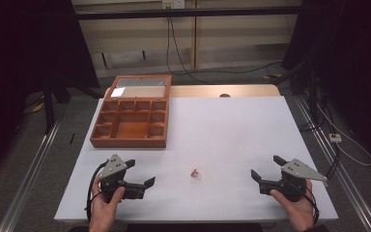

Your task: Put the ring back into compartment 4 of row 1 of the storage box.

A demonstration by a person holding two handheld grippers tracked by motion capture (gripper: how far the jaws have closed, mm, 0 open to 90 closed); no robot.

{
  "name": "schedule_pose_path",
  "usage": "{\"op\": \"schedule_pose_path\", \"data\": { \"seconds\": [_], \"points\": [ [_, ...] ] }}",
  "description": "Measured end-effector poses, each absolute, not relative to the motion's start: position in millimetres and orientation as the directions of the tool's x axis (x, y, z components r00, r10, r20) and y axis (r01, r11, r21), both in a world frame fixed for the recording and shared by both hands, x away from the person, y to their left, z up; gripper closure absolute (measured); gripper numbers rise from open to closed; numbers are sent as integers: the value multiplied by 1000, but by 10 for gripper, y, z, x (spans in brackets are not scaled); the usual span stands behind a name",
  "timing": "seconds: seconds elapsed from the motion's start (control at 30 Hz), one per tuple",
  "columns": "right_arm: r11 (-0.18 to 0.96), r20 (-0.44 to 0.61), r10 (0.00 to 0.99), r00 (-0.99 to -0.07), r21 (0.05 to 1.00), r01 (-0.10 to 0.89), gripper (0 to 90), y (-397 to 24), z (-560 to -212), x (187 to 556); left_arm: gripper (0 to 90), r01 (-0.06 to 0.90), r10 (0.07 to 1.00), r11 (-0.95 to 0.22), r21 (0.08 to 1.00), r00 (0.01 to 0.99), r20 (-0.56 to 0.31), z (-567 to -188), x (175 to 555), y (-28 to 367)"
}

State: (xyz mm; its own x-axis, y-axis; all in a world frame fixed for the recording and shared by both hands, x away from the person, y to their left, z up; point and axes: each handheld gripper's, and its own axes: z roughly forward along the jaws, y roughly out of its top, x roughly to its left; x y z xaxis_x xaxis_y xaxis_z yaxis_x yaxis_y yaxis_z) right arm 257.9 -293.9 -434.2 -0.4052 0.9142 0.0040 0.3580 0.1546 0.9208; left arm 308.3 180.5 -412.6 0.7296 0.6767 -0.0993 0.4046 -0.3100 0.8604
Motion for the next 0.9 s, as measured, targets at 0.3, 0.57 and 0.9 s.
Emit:
{"op": "schedule_pose_path", "data": {
  "seconds": [0.3, 0.57, 0.9],
  "points": [
    [151, 13, 914, -406, 917, 370, 59, -2943, -4352, 2609, 44, 392, 639, -360, 847, 765, -82, -4053, 3094, 1595],
    [154, 13, 911, -412, 917, 369, 59, -2942, -4352, 2605, 47, 368, 592, -388, 845, 802, -78, -4028, 3145, 1427],
    [161, 13, 907, -422, 913, 375, 61, -2927, -4357, 2608, 52, 362, 563, -422, 831, 823, -73, -3994, 3261, 1231]
  ]
}}
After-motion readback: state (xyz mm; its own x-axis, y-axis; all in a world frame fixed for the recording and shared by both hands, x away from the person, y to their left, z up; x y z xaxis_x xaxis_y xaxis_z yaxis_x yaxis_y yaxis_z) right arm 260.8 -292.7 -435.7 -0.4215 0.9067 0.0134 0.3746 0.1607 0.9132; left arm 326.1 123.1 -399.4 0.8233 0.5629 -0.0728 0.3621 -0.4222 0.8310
